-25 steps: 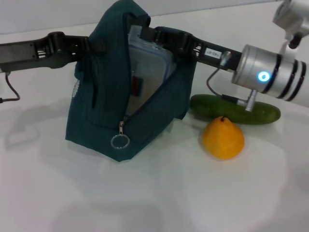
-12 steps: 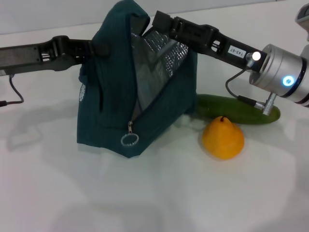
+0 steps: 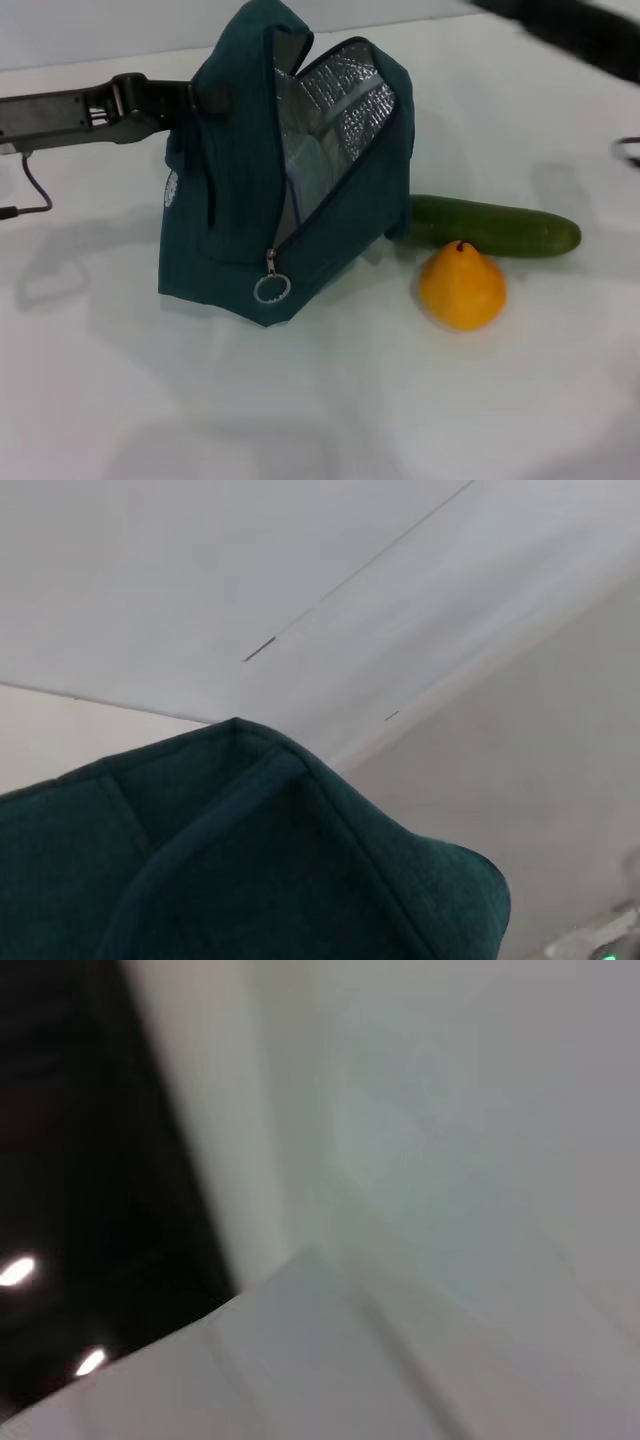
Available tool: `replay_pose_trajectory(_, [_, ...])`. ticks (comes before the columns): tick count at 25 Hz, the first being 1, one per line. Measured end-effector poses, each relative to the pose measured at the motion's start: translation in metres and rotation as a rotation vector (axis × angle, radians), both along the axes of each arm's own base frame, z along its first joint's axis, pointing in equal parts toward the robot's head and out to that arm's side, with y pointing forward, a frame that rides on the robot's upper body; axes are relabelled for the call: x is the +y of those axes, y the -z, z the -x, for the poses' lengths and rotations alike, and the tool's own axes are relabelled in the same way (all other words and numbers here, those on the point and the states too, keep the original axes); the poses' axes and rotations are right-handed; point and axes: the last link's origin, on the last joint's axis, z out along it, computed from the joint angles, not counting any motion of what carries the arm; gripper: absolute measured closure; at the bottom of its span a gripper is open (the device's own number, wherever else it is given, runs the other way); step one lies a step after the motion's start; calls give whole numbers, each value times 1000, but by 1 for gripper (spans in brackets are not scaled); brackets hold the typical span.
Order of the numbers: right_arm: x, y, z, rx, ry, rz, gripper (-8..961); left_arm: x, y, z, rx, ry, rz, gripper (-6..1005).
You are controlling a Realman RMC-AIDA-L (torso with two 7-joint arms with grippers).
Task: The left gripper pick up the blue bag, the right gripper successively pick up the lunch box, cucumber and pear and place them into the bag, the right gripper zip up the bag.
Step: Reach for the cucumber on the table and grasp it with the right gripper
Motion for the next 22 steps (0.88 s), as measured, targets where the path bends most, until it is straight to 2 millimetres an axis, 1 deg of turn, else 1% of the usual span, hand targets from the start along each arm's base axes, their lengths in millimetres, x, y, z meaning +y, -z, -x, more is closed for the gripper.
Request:
replay_pose_trajectory(2, [-7, -24, -4, -54, -116, -67, 322, 1, 0, 0, 3, -2, -3, 903])
replay_pose_trajectory(6, [-7, -50, -20, -218, -143, -125, 323, 1, 1, 0, 6, -2, -3, 903])
replay_pose_trajectory(8, [-8, -60, -25, -289, -164, -126, 323, 2, 1, 0, 7, -2, -4, 903])
replay_pose_trajectory(10, [-12, -70, -22, -340, -214, -112, 323, 2, 2, -1, 7, -3, -3, 902])
replay_pose_trajectory(11, [-13, -72, -21, -365, -229, -99, 323, 1, 2, -1, 7, -3, -3, 902])
replay_pose_trajectory(12, [-13, -77, -18, -422, -243, -80, 323, 1, 3, -1, 7, -3, -1, 902])
replay_pose_trajectory(13, [-12, -78, -17, -479, -238, -56, 323, 1, 4, -2, 6, -2, 1, 902])
replay_pose_trajectory(16, [0, -85, -17, -673, -130, -12, 323, 1, 6, -2, 6, -6, -3, 902])
replay_pose_trajectory(22, [24, -97, -9, -963, -13, 35, 322, 2, 8, 0, 6, -19, -12, 902])
